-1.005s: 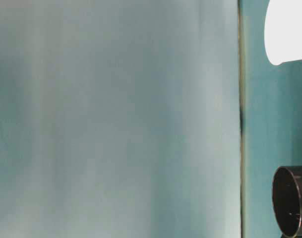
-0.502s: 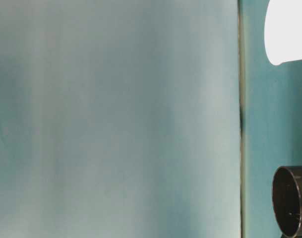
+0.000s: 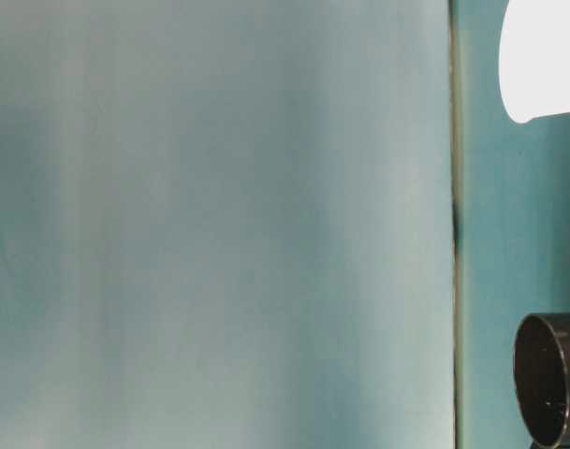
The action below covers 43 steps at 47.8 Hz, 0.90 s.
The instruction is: Put a paper cup into the cup holder on your left arm.
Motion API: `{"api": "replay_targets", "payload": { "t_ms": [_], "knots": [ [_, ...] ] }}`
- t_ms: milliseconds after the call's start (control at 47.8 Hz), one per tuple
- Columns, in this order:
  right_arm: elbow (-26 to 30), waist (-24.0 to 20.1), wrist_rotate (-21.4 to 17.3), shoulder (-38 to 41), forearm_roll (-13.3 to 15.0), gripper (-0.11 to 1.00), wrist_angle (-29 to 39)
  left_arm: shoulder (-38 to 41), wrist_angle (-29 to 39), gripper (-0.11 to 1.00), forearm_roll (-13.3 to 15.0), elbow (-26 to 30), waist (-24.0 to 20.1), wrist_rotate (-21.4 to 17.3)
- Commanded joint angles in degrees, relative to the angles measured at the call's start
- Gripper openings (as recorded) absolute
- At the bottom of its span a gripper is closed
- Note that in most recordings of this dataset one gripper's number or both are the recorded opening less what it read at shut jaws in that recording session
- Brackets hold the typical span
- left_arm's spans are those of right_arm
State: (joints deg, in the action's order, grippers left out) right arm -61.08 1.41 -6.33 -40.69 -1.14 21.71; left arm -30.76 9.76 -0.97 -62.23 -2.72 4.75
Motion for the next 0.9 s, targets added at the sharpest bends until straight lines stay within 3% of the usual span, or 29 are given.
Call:
{"api": "replay_targets", "payload": {
  "t_ms": [0, 649, 733, 879],
  "knots": [
    [1.67, 0.18, -0.44, 0.7, -0.09, -0.03, 0.44, 1.58, -0.18, 0.03, -0.18, 0.44, 0.09, -0.18],
    [1.76, 0.18, -0.35, 1.14, -0.09, -0.03, 1.41, 3.43, -0.44, 0.04, -0.09, 0.18, 0.0, 0.88],
    [1.76, 0.18, -0.44, 1.14, -0.09, -0.03, 1.41, 4.13, -0.44, 0.13, -0.18, 0.0, 0.0, 1.67],
    [1.67, 0.18, -0.44, 1.14, -0.09, -0.03, 1.41, 5.8, -1.32, 0.53, -0.18, 0.09, 0.09, 2.55]
  ]
}}
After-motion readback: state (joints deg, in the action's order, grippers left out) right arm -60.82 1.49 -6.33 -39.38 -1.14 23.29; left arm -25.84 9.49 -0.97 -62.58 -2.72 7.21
